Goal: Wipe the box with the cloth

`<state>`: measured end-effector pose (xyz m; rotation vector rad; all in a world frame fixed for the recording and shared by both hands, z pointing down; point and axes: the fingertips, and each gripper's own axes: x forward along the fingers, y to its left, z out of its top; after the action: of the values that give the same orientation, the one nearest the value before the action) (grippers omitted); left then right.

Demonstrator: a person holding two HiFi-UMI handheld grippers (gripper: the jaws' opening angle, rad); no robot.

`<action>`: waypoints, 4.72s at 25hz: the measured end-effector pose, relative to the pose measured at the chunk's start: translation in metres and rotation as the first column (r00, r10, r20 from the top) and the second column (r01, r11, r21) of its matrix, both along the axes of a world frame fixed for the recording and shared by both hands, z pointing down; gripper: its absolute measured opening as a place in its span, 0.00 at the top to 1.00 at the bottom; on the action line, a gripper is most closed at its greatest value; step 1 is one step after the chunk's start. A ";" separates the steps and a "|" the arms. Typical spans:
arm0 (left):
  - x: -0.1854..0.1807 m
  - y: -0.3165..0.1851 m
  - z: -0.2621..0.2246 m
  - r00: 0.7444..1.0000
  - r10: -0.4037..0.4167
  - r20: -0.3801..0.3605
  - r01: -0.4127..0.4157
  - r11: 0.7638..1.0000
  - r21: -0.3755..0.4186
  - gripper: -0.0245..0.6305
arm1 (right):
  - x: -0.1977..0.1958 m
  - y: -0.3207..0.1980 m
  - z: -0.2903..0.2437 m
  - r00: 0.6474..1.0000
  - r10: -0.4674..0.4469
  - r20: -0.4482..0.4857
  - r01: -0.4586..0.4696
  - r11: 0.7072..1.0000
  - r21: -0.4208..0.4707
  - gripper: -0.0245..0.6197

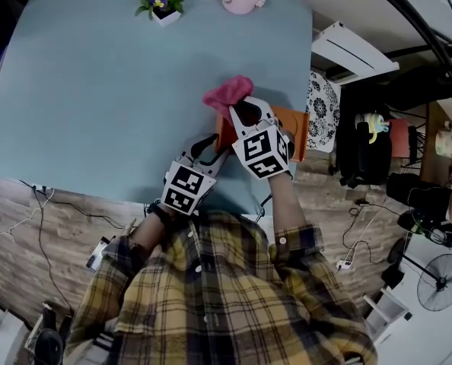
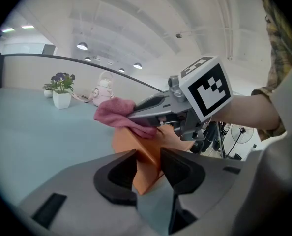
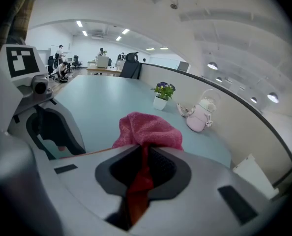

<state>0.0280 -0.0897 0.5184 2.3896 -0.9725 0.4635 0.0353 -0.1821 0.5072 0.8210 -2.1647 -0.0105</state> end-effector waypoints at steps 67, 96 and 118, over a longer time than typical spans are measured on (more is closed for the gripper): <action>-0.001 0.001 -0.002 0.999 -0.047 0.016 0.047 0.999 0.028 0.74 | 0.187 0.020 -0.060 0.911 0.411 -0.030 -0.402 0.904 0.147 0.89; 0.000 0.003 -0.001 0.996 -0.089 0.016 0.088 0.995 0.046 0.74 | -0.002 0.055 -0.003 0.992 0.027 0.124 -0.013 0.993 -0.114 0.89; -0.001 0.003 0.001 0.996 -0.079 0.030 0.077 0.995 0.061 0.74 | 0.086 0.054 0.003 0.985 0.139 -0.101 -0.145 0.988 -0.055 0.89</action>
<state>0.0273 -0.0870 0.5195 2.3939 -1.1042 0.4514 0.1217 -0.1277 0.5101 0.9184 -2.0022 0.0869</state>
